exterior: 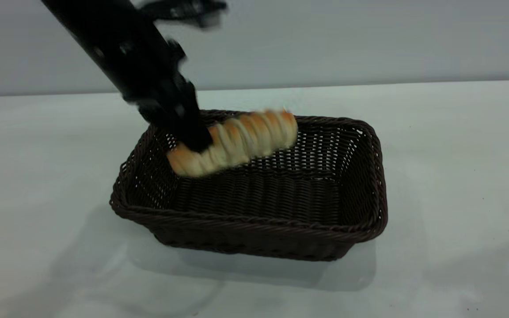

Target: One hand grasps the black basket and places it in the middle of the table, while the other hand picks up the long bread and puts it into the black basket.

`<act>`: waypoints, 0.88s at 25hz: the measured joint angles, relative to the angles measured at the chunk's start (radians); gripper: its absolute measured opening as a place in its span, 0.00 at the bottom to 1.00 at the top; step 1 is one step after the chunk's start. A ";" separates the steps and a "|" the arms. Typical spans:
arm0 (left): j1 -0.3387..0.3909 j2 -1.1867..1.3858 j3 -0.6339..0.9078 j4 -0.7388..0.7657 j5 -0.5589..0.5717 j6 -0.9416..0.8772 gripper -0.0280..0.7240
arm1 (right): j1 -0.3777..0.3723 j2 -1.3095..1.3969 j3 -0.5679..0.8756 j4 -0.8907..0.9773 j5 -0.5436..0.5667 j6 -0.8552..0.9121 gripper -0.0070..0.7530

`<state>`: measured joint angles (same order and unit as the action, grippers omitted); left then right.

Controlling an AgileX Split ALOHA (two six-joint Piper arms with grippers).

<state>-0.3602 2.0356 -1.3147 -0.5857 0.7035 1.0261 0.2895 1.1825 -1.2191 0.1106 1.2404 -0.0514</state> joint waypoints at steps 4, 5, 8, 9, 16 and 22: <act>-0.005 0.027 0.000 -0.001 -0.027 0.000 0.26 | 0.000 0.000 0.000 0.000 0.000 0.000 0.59; -0.005 0.025 0.000 -0.001 -0.032 0.000 0.31 | 0.000 0.000 0.000 0.000 0.000 0.000 0.59; -0.005 0.011 0.000 0.008 -0.050 -0.004 0.53 | 0.000 0.000 0.000 0.000 0.000 0.000 0.59; -0.005 -0.002 0.000 0.020 -0.056 -0.017 0.61 | 0.000 0.000 0.000 0.000 0.000 0.000 0.59; -0.005 -0.223 -0.072 0.429 -0.019 -0.472 0.81 | 0.000 0.000 0.000 -0.021 0.000 0.000 0.59; -0.003 -0.455 -0.099 0.817 0.171 -0.944 0.81 | 0.000 -0.051 0.000 -0.088 0.000 0.000 0.59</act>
<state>-0.3628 1.5801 -1.4141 0.2316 0.8744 0.0817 0.2895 1.1316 -1.2191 0.0222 1.2404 -0.0514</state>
